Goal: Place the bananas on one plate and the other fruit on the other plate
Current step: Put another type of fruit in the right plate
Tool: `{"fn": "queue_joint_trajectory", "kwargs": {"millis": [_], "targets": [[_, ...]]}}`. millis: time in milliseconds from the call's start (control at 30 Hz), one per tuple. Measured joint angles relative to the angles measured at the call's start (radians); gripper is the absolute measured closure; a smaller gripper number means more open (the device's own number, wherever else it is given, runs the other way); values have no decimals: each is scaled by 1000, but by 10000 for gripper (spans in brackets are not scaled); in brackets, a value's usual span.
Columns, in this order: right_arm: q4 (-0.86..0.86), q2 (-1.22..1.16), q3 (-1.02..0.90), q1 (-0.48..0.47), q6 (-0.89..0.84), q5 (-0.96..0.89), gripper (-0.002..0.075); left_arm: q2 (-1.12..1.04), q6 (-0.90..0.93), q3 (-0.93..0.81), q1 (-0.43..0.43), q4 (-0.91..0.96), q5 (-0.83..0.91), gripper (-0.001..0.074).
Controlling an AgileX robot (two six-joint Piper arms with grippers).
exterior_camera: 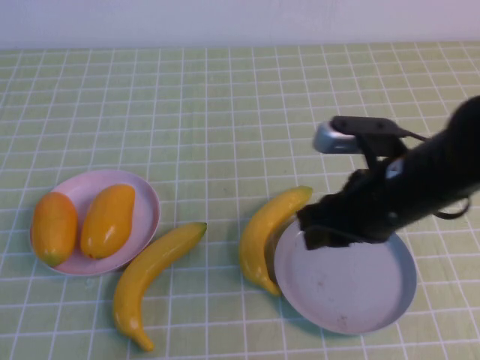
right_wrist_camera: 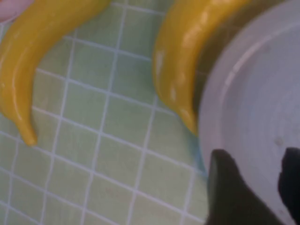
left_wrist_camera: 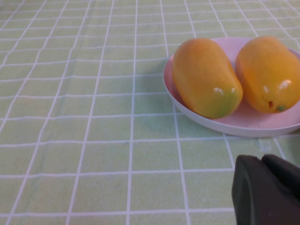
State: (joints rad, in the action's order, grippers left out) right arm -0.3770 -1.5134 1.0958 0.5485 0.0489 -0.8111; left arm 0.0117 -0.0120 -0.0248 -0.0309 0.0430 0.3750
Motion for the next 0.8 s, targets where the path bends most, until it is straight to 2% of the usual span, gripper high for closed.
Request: {"fn": "queue_joint_trajectory", "kwargs": {"millis": [133, 233, 500, 800], "targets": [[3, -176, 161, 62, 92, 18, 363, 0, 0, 0, 0, 0, 0, 738], [3, -285, 272, 71, 146, 21, 295, 0, 0, 0, 0, 0, 0, 738], [3, -480, 464, 71, 243, -3, 261, 0, 0, 0, 0, 0, 0, 738], [6, -521, 502, 71, 279, -52, 261, 0, 0, 0, 0, 0, 0, 738]]}}
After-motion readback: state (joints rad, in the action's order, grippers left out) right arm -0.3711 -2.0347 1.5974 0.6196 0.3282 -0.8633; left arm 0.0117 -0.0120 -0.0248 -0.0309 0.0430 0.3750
